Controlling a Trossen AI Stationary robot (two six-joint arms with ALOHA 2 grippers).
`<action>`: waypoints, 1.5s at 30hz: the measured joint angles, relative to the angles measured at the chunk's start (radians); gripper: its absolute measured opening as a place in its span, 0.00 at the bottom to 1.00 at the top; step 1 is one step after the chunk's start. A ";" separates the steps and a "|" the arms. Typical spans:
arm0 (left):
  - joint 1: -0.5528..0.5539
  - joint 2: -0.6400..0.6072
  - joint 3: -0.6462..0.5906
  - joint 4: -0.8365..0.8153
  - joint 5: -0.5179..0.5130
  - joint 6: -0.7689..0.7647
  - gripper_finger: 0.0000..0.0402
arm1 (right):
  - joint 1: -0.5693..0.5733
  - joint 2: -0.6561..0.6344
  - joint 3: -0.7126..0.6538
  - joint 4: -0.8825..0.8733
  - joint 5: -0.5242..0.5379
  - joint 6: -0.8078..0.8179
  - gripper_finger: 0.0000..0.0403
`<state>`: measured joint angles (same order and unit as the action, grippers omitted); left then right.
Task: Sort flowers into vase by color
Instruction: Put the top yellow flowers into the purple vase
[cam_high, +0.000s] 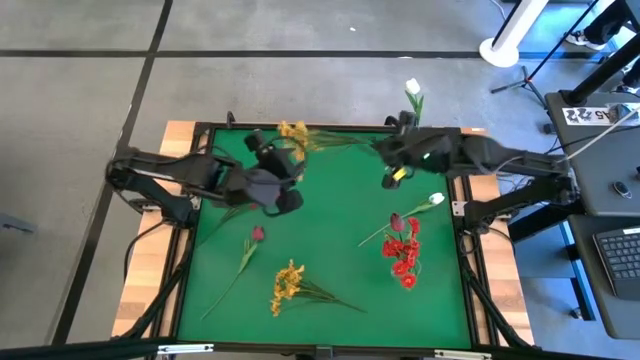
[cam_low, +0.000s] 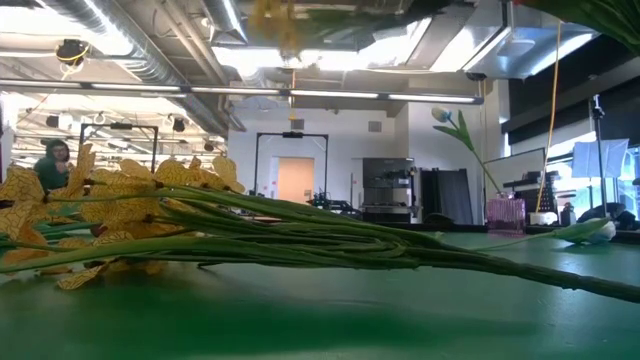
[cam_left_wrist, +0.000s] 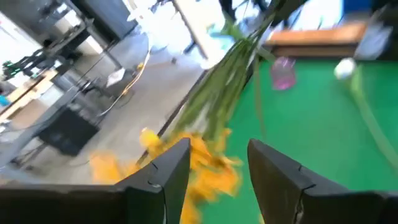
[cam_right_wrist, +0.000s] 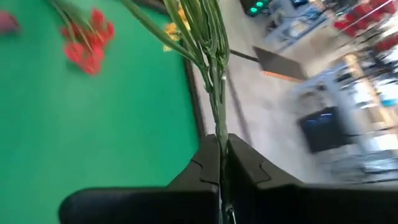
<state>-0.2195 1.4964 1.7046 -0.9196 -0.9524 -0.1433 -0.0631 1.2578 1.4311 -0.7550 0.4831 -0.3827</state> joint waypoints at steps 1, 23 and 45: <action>-0.014 -0.011 0.000 0.005 0.000 0.005 0.39 | -0.022 -0.020 -0.001 0.000 -0.049 0.024 0.02; 0.190 -0.058 -0.602 1.481 0.730 0.246 0.38 | -0.324 -0.395 -0.581 0.877 -0.833 0.413 0.02; 0.313 0.069 -0.602 1.775 0.830 0.119 0.72 | -0.323 -0.257 -0.589 1.003 -0.944 0.495 0.02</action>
<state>0.0937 1.5650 1.1023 0.8557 -0.1221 -0.0246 -0.3862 1.0008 0.8417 0.2476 -0.4605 0.1124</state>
